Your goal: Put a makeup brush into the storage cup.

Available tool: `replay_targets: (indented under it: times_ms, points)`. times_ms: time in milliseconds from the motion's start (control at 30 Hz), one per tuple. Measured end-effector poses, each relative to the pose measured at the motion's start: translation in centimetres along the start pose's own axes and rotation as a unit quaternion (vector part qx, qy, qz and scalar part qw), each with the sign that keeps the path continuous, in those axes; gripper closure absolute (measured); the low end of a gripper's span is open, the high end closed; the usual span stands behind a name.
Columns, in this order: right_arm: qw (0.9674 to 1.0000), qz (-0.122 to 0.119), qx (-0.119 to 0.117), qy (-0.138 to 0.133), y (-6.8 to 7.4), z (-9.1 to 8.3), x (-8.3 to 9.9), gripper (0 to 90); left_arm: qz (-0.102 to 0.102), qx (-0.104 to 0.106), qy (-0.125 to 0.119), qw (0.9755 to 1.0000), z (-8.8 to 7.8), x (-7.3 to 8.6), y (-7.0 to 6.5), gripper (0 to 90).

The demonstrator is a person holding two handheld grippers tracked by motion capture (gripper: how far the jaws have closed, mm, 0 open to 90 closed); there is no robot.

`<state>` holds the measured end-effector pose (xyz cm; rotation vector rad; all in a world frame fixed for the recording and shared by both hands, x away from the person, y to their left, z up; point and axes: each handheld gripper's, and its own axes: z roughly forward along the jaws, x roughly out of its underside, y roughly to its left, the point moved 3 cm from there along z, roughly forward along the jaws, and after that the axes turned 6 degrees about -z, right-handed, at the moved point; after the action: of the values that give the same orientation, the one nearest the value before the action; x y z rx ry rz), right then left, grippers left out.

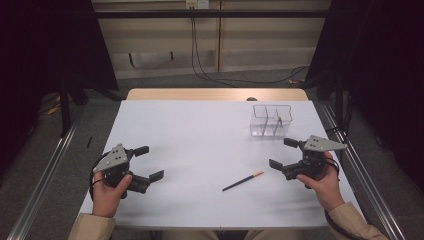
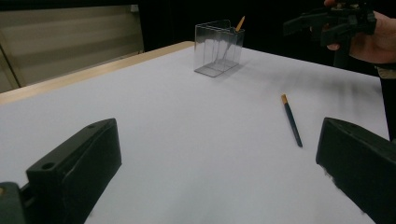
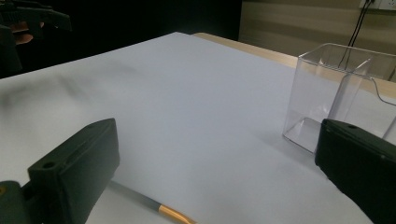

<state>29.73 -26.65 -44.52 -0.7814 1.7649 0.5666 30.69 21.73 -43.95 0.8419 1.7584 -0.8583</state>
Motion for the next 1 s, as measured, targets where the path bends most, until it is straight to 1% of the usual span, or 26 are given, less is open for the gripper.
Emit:
replay_targets:
  times_ms: [267,633,767,900,1000]
  points:
    - [0.9999,0.001,-0.012,0.0,0.2,1.2,-0.3,0.0,-0.001,0.0,-0.004,1.0,-0.2,-0.1,0.0,0.1]
    - [0.9996,0.001,-0.028,0.002,0.5,2.7,-0.6,0.0,0.0,-0.001,-0.001,1.0,0.0,0.0,0.1,0.1]
    - [0.9995,0.0,-0.031,0.004,0.6,3.2,-0.7,0.0,-0.001,-0.001,-0.002,1.0,0.0,-0.1,0.0,0.1]
    - [0.9994,0.0,-0.034,0.004,0.7,3.7,-0.9,0.0,0.003,0.0,0.0,1.0,0.1,-0.1,0.0,0.1]
    - [0.9993,-0.001,-0.036,0.004,0.7,4.0,-1.0,0.0,0.002,0.002,0.003,1.0,0.3,-0.1,0.0,0.1]
